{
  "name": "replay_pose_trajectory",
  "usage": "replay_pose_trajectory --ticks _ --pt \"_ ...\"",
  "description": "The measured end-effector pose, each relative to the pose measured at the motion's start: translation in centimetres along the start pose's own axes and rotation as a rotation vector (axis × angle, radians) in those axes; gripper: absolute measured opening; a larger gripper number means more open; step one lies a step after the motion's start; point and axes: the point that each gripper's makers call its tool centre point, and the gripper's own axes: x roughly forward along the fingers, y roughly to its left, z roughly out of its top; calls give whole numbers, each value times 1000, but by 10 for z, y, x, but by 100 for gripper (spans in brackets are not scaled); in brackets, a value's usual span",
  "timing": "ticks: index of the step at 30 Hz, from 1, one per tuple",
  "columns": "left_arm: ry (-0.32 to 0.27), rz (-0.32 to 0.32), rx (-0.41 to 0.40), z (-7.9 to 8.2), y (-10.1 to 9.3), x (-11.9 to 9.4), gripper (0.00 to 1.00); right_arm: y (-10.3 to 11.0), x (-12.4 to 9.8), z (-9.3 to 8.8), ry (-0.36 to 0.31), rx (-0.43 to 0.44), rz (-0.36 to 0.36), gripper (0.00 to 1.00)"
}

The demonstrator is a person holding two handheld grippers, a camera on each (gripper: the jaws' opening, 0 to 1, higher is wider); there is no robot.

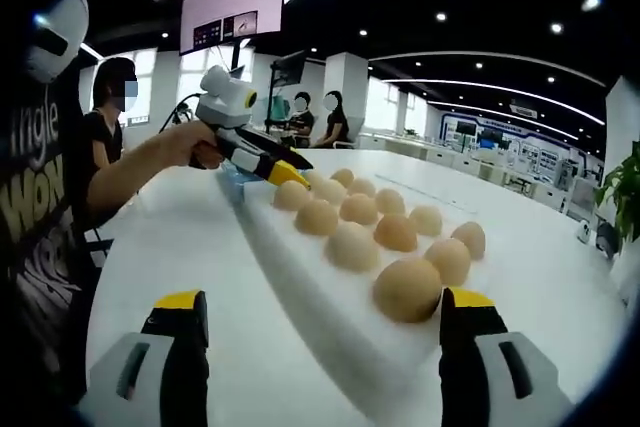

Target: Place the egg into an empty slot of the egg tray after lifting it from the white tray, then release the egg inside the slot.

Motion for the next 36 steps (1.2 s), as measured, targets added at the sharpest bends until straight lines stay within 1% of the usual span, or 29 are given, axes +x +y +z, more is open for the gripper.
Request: replay_pose_trajectory --ticks 6,12,15,16,17,23,28,32,36 --pt "15 -10 -3 -5 -4 4 47 0 0 0 -9 0 1 100" --pt "7 -14 -9 -4 -4 4 46 0 -1 0 -15 -1 1 100" --pt "0 -33 -11 -4 -8 4 41 0 -2 1 -22 1 0 100" --pt "-2 -40 -11 -4 -10 4 40 -1 -2 1 -24 3 -1 100" --pt "0 -27 -2 -4 -7 3 40 -1 -2 1 -24 4 -1 100" --pt "-5 -41 4 -4 -11 2 40 1 -2 0 -18 -7 -3 100" --pt "-6 -68 8 -4 -12 3 40 2 -2 0 -13 -13 -4 100" --pt "1 -96 -10 -5 -8 5 39 2 -2 0 -15 -12 -5 100" --pt "4 -102 -4 -5 -8 5 37 2 -2 0 -14 -14 -5 100"
